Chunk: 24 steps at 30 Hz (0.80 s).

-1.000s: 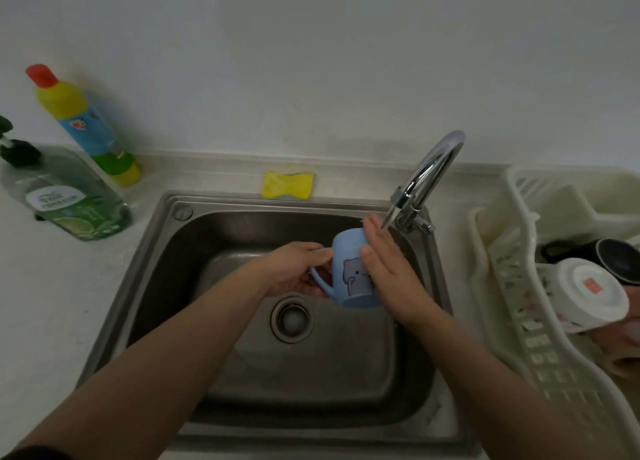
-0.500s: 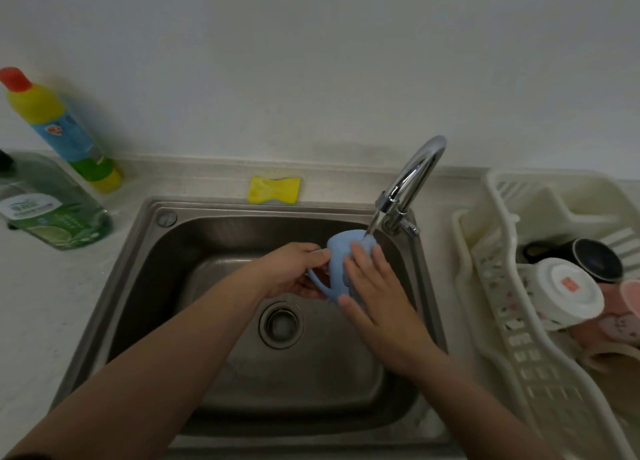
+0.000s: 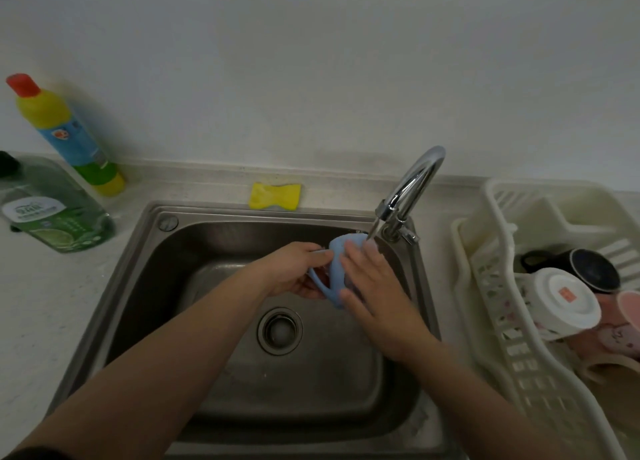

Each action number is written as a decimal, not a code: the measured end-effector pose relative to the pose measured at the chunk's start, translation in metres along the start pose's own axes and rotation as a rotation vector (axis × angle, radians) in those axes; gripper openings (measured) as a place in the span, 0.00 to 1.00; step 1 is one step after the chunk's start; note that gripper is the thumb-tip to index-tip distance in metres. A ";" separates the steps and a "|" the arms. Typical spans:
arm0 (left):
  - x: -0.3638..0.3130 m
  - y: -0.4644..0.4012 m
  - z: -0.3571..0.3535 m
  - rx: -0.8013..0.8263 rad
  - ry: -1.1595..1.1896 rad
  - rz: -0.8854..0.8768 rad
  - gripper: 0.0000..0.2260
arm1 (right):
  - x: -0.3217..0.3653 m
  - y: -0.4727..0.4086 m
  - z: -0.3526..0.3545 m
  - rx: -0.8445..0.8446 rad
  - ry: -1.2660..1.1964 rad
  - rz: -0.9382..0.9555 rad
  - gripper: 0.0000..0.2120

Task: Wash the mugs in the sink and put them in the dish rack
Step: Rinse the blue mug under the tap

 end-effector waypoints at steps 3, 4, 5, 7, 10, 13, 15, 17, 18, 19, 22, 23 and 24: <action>0.003 0.005 0.006 0.015 0.018 0.003 0.10 | 0.000 0.013 -0.009 0.000 -0.052 0.036 0.31; 0.004 0.006 0.005 0.028 0.002 0.009 0.10 | -0.009 0.004 -0.006 0.021 -0.195 -0.052 0.32; 0.006 0.006 0.006 0.032 -0.010 0.009 0.10 | -0.020 -0.007 -0.001 0.026 -0.380 -0.167 0.33; 0.007 0.007 0.010 0.003 -0.005 0.003 0.10 | -0.027 -0.012 0.002 0.013 -0.568 -0.277 0.34; 0.004 0.008 0.019 -0.044 0.032 -0.010 0.10 | -0.006 0.019 -0.011 0.027 -0.360 -0.162 0.37; 0.006 0.008 0.013 0.006 -0.003 0.003 0.11 | -0.006 0.013 -0.012 0.010 -0.190 -0.119 0.35; 0.007 0.006 0.004 0.042 -0.031 0.000 0.11 | -0.009 -0.007 0.003 -0.012 -0.192 -0.146 0.32; 0.004 0.003 -0.002 0.048 -0.032 -0.004 0.11 | -0.005 -0.003 0.009 -0.027 -0.133 -0.104 0.31; 0.003 0.003 -0.003 0.051 -0.024 -0.004 0.11 | 0.000 0.007 0.006 -0.025 -0.045 -0.039 0.31; 0.002 0.003 -0.004 0.059 -0.019 -0.004 0.11 | 0.005 0.021 0.001 -0.019 0.045 0.035 0.30; 0.000 0.004 -0.007 0.092 -0.061 -0.018 0.11 | -0.002 0.022 0.000 -0.009 0.069 0.105 0.27; -0.001 0.003 -0.009 0.092 -0.072 -0.022 0.11 | -0.006 0.010 0.007 -0.033 0.040 0.074 0.27; -0.002 0.002 -0.010 0.085 -0.073 -0.025 0.11 | -0.008 -0.001 0.013 -0.059 0.031 0.046 0.28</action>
Point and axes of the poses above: each hand's wrist, its own y-axis away from the middle knuckle, its own z-axis out of the back of the hand, x = y × z, the point moved 9 cm from there along -y, towards the middle knuckle, and after that the axes turned 12 degrees about -z, right-handed, at the moved point
